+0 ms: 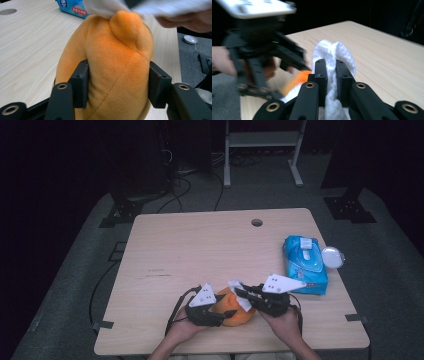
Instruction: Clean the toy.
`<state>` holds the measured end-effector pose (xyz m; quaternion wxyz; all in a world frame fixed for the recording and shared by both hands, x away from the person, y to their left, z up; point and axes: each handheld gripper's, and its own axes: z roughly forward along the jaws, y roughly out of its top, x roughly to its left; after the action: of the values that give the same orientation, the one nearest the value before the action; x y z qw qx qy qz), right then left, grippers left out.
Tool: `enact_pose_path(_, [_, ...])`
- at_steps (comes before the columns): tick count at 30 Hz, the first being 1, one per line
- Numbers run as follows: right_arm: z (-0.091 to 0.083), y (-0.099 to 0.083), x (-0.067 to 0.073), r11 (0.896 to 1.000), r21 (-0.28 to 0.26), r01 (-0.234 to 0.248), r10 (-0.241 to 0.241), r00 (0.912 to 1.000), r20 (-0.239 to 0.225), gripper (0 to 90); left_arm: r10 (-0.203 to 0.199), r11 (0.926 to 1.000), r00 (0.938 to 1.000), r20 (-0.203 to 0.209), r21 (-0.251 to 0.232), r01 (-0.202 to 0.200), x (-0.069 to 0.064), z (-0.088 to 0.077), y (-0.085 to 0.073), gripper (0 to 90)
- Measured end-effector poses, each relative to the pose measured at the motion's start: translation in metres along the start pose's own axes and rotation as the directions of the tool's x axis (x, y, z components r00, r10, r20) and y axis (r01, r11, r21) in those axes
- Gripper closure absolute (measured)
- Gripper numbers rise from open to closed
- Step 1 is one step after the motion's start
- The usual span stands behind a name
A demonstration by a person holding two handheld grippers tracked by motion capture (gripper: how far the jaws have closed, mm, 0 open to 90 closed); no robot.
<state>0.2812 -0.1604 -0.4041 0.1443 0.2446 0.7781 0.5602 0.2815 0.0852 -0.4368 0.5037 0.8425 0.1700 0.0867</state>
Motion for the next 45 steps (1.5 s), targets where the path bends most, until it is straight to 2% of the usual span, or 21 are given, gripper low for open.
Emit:
enact_pose_path(1, [0.0,0.0,0.0,1.0,0.0,0.0,0.0,1.0,0.0,81.2,0.0,1.0,1.0,0.0,0.0,0.0,0.0,0.0,0.0,45.8])
enact_pose_path(2, [-0.003,-0.009,-0.018,0.999,0.029,-0.02,0.018,0.997,0.076,81.2,-0.001,1.0,1.0,0.003,0.0,0.001,0.0,-0.001,0.0,46.0])
enact_pose_path(4, [-0.008,-0.022,-0.038,0.993,0.036,-0.115,0.11,0.9877,0.111,81.2,-0.003,1.0,1.0,0.004,0.002,0.003,0.001,-0.003,-0.002,46.2])
enact_pose_path(5, [-0.011,-0.025,-0.042,0.99,0.029,-0.14,0.136,0.9839,0.116,81.2,-0.006,1.0,1.0,0.008,0.002,0.006,0.002,-0.003,-0.002,46.2])
enact_pose_path(7, [-0.014,-0.019,-0.036,0.993,0.004,-0.12,0.119,0.9883,0.095,81.2,-0.013,0.9999,0.9999,0.01,-0.002,0.013,0.004,-0.004,-0.002,46.1])
enact_pose_path(9, [-0.011,-0.01,-0.023,0.996,-0.021,-0.083,0.084,0.9955,0.045,81.2,-0.023,0.9997,0.9996,0.016,-0.003,0.023,0.006,-0.004,-0.003,46.2])
enact_pose_path(11, [-0.004,-0.011,-0.017,0.999,0.004,-0.051,0.051,0.9978,0.043,81.2,-0.022,0.9997,0.9996,0.015,0.004,0.022,0.008,-0.007,-0.004,46.2])
enact_pose_path(13, [-0.002,-0.02,-0.028,0.993,0.0,-0.114,0.114,0.993,0.032,81.1,-0.035,0.9994,0.9992,0.017,0.003,0.035,0.011,-0.01,-0.006,46.1])
enact_pose_path(15, [-0.006,-0.025,-0.037,0.99,0.016,-0.137,0.135,0.9876,0.08,81.1,-0.048,0.9988,0.9986,0.023,0.0,0.048,0.014,-0.013,-0.008,46.2])
enact_pose_path(16, [-0.009,-0.026,-0.04,0.987,0.009,-0.158,0.157,0.9841,0.083,81.1,-0.052,0.9986,0.9984,0.023,0.001,0.052,0.016,-0.014,-0.009,46.2])
enact_pose_path(20, [-0.013,-0.018,-0.029,0.992,-0.026,-0.123,0.124,0.9908,0.055,81.0,-0.085,0.9963,0.9961,0.022,-0.006,0.086,0.022,-0.019,-0.011,46.5])
enact_pose_path(22, [-0.009,-0.019,-0.027,0.993,-0.016,-0.113,0.114,0.9923,0.049,81.0,-0.091,0.9958,0.9956,0.02,-0.003,0.091,0.024,-0.021,-0.012,46.5])
enact_pose_path(27, [-0.008,-0.03,-0.04,0.982,-0.002,-0.188,0.188,0.9796,0.073,81.0,-0.12,0.9926,0.9924,0.029,-0.015,0.12,0.029,-0.022,-0.014,46.5])
enact_pose_path(30, [-0.01,-0.018,-0.028,0.989,-0.039,-0.14,0.142,0.9891,0.04,81.0,-0.129,0.9914,0.9911,0.032,-0.018,0.13,0.031,-0.022,-0.014,46.6])
enact_pose_path(32, [-0.006,-0.016,-0.023,0.993,-0.031,-0.115,0.116,0.9929,0.03,81.0,-0.128,0.9915,0.9913,0.029,-0.017,0.129,0.03,-0.021,-0.012,46.9])
enact_pose_path(33, [-0.004,-0.019,-0.024,0.993,-0.022,-0.114,0.114,0.9928,0.035,81.0,-0.132,0.9909,0.9908,0.028,-0.02,0.133,0.03,-0.022,-0.011,47.1])
enact_pose_path(35, [-0.003,-0.026,-0.032,0.987,-0.016,-0.16,0.161,0.9862,0.04,80.9,-0.142,0.9891,0.9894,0.027,-0.034,0.143,0.029,-0.022,-0.009,47.8])
enact_pose_path(37, [-0.007,-0.023,-0.033,0.985,-0.026,-0.169,0.17,0.984,0.052,80.9,-0.135,0.9897,0.9905,0.025,-0.043,0.136,0.026,-0.023,-0.006,48.8])
enact_pose_path(40, [-0.01,-0.01,-0.017,0.991,-0.065,-0.113,0.114,0.9934,0.011,80.9,-0.121,0.9907,0.9925,0.022,-0.061,0.122,0.021,-0.024,0.0,50.7])
enact_pose_path(42, [-0.006,-0.007,-0.011,0.996,-0.049,-0.078,0.079,0.9968,0.01,80.9,-0.117,0.9907,0.9928,0.022,-0.067,0.119,0.019,-0.027,0.003,51.2])
enact_pose_path(45, [0.0,-0.019,-0.023,0.991,-0.012,-0.134,0.135,0.9905,0.027,80.9,-0.123,0.9905,0.9924,0.007,-0.062,0.123,0.021,-0.03,0.002,51.2])
